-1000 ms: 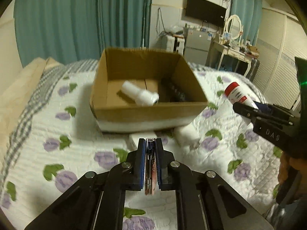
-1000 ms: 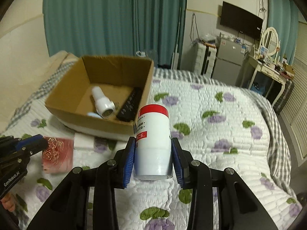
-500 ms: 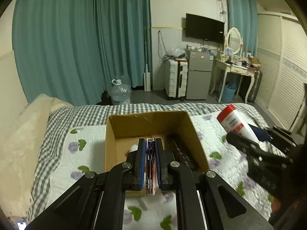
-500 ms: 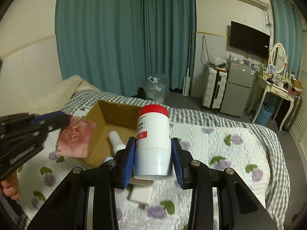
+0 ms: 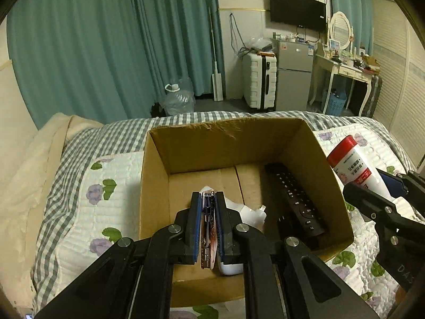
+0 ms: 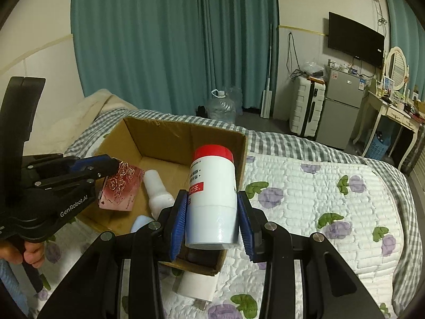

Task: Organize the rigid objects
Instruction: 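Drop the card case into the box with the left tool while the right drops the pill bottle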

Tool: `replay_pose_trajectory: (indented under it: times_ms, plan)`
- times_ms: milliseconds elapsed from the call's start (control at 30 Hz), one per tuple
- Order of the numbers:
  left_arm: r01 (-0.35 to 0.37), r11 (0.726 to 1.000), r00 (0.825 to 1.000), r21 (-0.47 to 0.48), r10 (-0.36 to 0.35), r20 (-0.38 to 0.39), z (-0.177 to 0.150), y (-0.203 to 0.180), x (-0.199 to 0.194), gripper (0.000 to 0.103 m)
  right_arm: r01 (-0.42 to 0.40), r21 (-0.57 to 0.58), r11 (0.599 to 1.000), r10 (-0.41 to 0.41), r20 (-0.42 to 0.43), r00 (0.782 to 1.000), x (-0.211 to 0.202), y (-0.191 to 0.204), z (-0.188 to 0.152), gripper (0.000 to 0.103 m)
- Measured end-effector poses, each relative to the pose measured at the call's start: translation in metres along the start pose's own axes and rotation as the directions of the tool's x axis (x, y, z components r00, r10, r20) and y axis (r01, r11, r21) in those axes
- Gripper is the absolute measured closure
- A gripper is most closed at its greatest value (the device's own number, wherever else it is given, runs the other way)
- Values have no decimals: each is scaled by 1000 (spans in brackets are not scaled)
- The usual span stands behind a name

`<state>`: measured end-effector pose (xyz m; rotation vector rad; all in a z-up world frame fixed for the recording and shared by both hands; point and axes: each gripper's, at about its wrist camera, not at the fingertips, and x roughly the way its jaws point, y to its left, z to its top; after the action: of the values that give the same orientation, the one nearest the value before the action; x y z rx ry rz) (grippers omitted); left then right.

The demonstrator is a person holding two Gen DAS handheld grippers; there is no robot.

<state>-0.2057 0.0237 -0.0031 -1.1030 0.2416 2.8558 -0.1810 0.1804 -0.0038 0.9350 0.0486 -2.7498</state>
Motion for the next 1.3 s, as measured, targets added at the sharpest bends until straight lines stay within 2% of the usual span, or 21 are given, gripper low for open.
replay_pose_trajectory:
  times_ms: [33,67,100,133,200,400,533,833,900,967,1100,1167,1300]
  plan:
    - [-15,1000,1000,-3,15,14,1,2,-3,85,0,-2,1000,0,1,1000,0,0,1,67]
    - [-23,1000,1000,-5,23,21,2,3,-5,65,1,-5,1000,-1,1,1000,-1,1,1,67]
    - [-33,999,999,-12,33,32,3,5,-10,39,3,-6,1000,-3,3,1000,-2,2,1,67]
    - [-44,999,998,-22,45,54,3,8,-16,36,5,-5,1000,-5,5,1000,-4,3,2,67]
    - [-49,998,995,-27,51,81,2,12,-25,36,3,-4,1000,-3,6,1000,-6,4,4,67]
    - [-74,997,994,-37,76,72,-8,27,-31,36,-22,0,1000,22,12,1000,-2,13,14,67]
    - [-94,995,993,-37,97,65,-15,35,-24,36,-40,-7,999,40,-6,999,22,21,19,67]
    - [-88,996,993,-32,90,72,-26,37,-8,36,-39,11,999,39,-34,999,77,26,14,66]
    - [-94,995,992,-30,96,85,-26,38,-10,36,-44,-3,999,44,-42,998,78,25,12,61]
    - [-93,995,991,-37,96,93,-26,38,-14,36,-31,-7,1000,30,-26,999,72,25,13,42]
    - [-80,995,990,-51,85,110,-23,37,-33,36,-18,28,999,18,8,1000,43,23,22,39]
    - [-82,996,988,-46,88,129,-21,33,-51,36,12,13,1000,-12,28,1000,21,25,25,28]
    - [-69,995,979,-72,81,185,-18,29,-96,32,62,-7,998,-62,73,995,-32,26,31,24]
